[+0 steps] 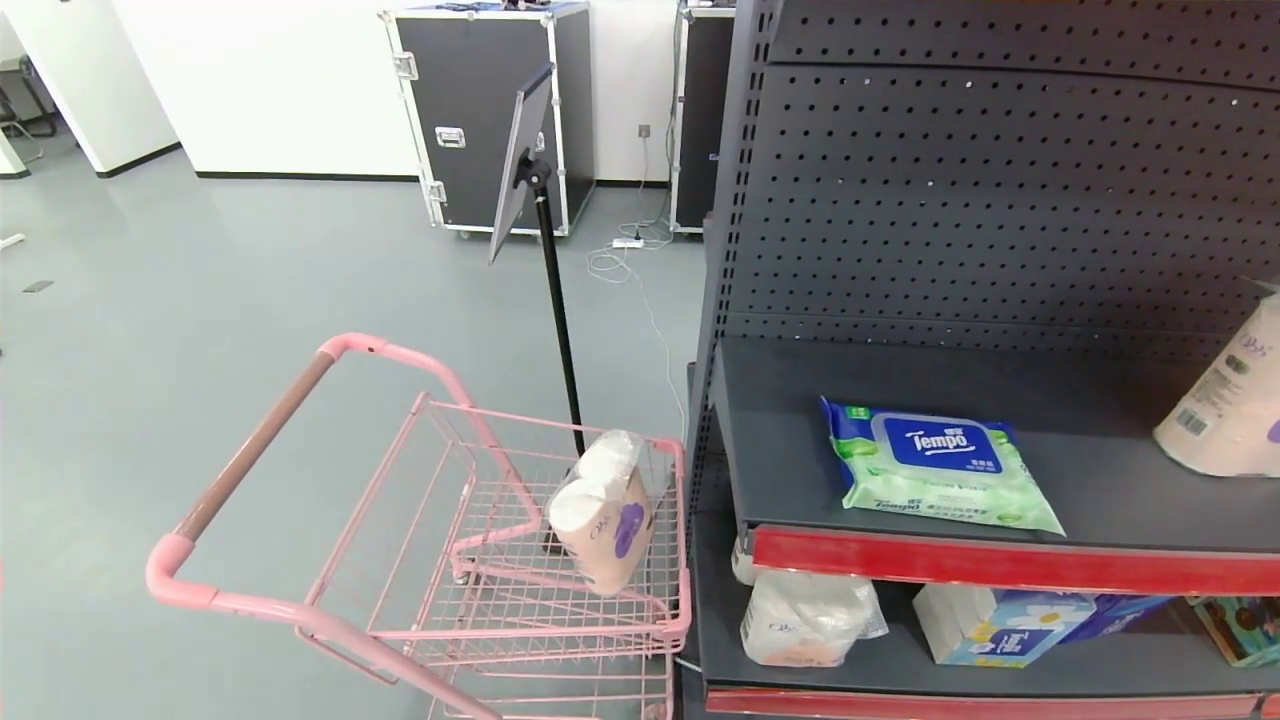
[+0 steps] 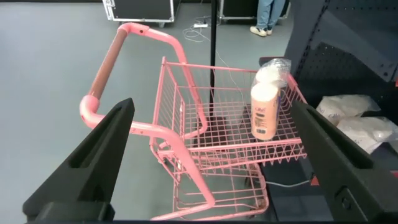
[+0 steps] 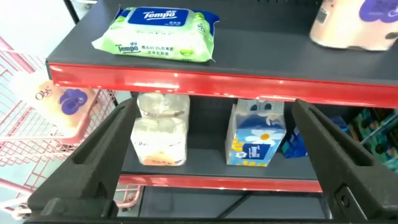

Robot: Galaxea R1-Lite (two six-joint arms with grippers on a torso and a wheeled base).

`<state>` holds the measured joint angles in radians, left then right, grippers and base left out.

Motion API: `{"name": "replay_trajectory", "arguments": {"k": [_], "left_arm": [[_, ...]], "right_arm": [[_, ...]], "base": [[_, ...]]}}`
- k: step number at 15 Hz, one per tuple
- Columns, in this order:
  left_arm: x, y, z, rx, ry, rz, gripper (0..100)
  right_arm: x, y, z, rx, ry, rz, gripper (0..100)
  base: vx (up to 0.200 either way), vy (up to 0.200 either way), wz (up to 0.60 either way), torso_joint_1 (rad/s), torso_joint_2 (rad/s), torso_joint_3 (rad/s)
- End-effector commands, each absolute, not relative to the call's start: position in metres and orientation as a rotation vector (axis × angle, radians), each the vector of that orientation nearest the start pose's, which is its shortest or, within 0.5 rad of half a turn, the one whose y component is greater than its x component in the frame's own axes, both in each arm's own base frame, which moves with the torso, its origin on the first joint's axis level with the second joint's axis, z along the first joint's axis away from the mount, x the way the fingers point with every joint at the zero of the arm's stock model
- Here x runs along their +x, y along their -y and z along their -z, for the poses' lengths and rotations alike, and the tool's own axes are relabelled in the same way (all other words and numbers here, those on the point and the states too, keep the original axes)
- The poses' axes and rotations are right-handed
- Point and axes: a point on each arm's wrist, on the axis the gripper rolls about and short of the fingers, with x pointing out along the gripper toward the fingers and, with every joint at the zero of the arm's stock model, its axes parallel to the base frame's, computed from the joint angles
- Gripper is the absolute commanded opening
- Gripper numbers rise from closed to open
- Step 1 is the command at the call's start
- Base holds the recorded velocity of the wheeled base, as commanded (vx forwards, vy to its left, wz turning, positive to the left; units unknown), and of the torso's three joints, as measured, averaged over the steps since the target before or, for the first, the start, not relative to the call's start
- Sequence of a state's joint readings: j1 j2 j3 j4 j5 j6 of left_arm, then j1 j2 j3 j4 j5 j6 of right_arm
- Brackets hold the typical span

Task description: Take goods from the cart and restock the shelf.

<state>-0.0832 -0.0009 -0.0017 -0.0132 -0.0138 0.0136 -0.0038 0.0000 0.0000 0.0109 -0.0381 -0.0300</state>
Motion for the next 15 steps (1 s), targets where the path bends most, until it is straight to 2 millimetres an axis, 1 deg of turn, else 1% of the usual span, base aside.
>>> {"name": "replay_trajectory", "arguments": {"k": [1,3,7,15], "left_arm": [[-0.0229,-0.0016,-0.0773,0.013,0.016,0.097,100],[-0.0229,-0.0016,-0.0773,0.013,0.016,0.097,100],[-0.0229,-0.0016,-0.0773,0.013,0.016,0.097,100],[-0.0229,-0.0016,-0.0773,0.015,0.016,0.097,100]], "right_arm": [[-0.0228,0.0008,-0.0744,-0.029,-0.011,0.041,100],[-0.0227,0.0008,-0.0744,-0.029,-0.013,0.043,100],[-0.0227,0.0008,-0.0744,-0.028,-0.013,0.043,100],[-0.0228,0.0009,-0.0744,-0.028,-0.011,0.044,100]], "base": [[0.000,0.000,0.00,0.000,0.00,0.000],[0.000,0.000,0.00,-0.035,0.05,0.045],[0.000,0.000,0.00,-0.100,0.24,0.134],[0.000,0.000,0.00,-0.135,0.34,0.192]]}}
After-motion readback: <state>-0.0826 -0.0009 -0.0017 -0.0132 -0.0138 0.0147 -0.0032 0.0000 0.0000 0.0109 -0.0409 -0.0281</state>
